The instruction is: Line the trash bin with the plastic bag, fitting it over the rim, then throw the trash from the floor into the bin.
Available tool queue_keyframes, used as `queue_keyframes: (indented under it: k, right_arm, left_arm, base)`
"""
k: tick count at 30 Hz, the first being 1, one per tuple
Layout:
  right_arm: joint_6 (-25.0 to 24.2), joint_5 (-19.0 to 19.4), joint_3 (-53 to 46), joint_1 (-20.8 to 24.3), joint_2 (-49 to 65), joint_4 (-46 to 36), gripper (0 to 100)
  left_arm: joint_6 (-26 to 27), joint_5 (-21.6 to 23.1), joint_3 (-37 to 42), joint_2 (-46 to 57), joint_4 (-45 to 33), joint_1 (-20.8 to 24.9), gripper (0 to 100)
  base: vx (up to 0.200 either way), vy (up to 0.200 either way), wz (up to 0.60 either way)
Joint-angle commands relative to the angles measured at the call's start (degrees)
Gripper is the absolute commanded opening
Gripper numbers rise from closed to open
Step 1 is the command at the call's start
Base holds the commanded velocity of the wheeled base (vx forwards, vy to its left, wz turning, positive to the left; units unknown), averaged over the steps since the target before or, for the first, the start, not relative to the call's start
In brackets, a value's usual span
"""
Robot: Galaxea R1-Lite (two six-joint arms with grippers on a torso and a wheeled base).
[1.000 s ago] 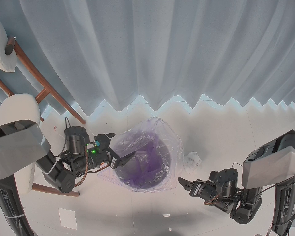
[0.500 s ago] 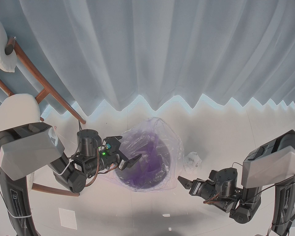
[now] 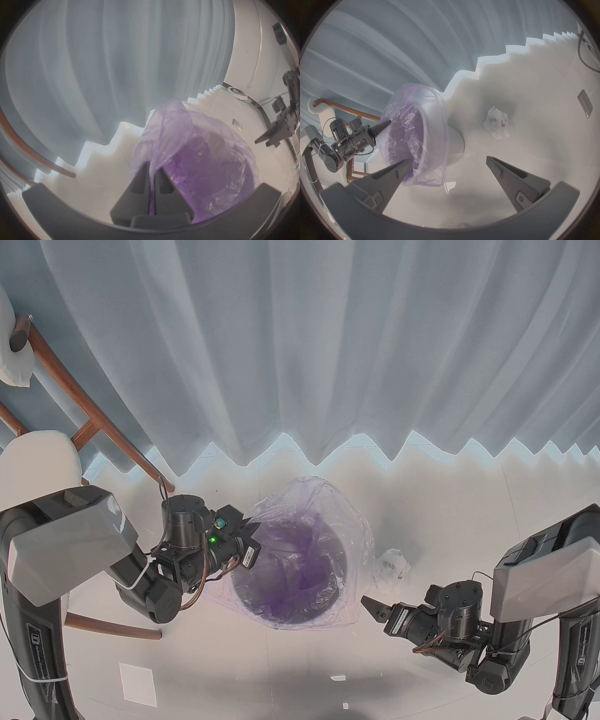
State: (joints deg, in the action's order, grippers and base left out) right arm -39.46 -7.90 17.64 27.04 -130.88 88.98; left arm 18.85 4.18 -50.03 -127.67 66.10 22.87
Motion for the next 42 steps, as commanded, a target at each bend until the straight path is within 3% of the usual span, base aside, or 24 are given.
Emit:
queue_keyframes:
  k: [1,11,17,18,19,23,29,31,32,35,42]
  right_arm:
    - [-0.2,0.0,0.0,0.0,-0.3,0.9,100]
    - [-0.1,0.0,1.1,0.0,-0.7,0.9,100]
    - [-0.1,0.0,1.1,-0.5,-1.0,0.9,100]
    - [-0.1,0.0,1.1,-0.5,-1.0,0.9,100]
    - [-0.1,0.0,1.1,-0.6,-1.0,0.9,100]
    - [-0.2,0.0,1.3,-0.6,-1.1,0.9,100]
    - [-0.3,0.0,1.2,-0.6,-1.4,0.9,100]
    - [-0.3,0.0,1.2,-0.6,-1.3,0.9,100]
    - [-0.3,0.0,1.2,-0.6,-1.3,0.9,100]
    - [-0.2,0.0,1.2,-0.6,-1.3,0.9,100]
    - [-0.3,0.0,1.2,-0.4,-1.5,0.9,100]
  left_arm:
    - [-0.7,-0.1,-1.1,2.4,-0.2,-0.2,0]
    - [-9.8,0.1,-0.9,4.9,-4.6,-1.1,0]
    - [-27.2,3.1,-1.3,5.9,-13.5,-1.1,0]
    - [-27.2,3.1,-1.3,5.9,-13.5,-1.1,0]
    - [-33.1,6.4,-1.5,6.6,-15.6,-1.1,0]
    - [-41.7,12.2,-2.4,7.9,-19.8,-1.7,0]
    - [-42.9,11.8,-4.9,7.0,-19.5,-2.7,0]
    - [-38.3,11.2,-4.9,7.3,-20.2,-2.8,0]
    - [-36.2,10.9,-4.8,7.3,-20.0,-2.9,100]
    - [-31.3,9.7,-5.3,7.1,-19.3,-3.5,100]
    - [-30.4,9.4,-6.8,7.6,-18.7,-4.2,100]
  base:
    - [0.000,0.000,0.00]
    - [0.000,0.000,0.00]
    - [0.000,0.000,0.00]
    - [0.000,0.000,0.00]
    - [0.000,0.000,0.00]
    - [0.000,0.000,0.00]
    - [0.000,0.000,0.00]
    - [0.000,0.000,0.00]
    - [0.000,0.000,0.00]
    - [0.000,0.000,0.00]
    - [0.000,0.000,0.00]
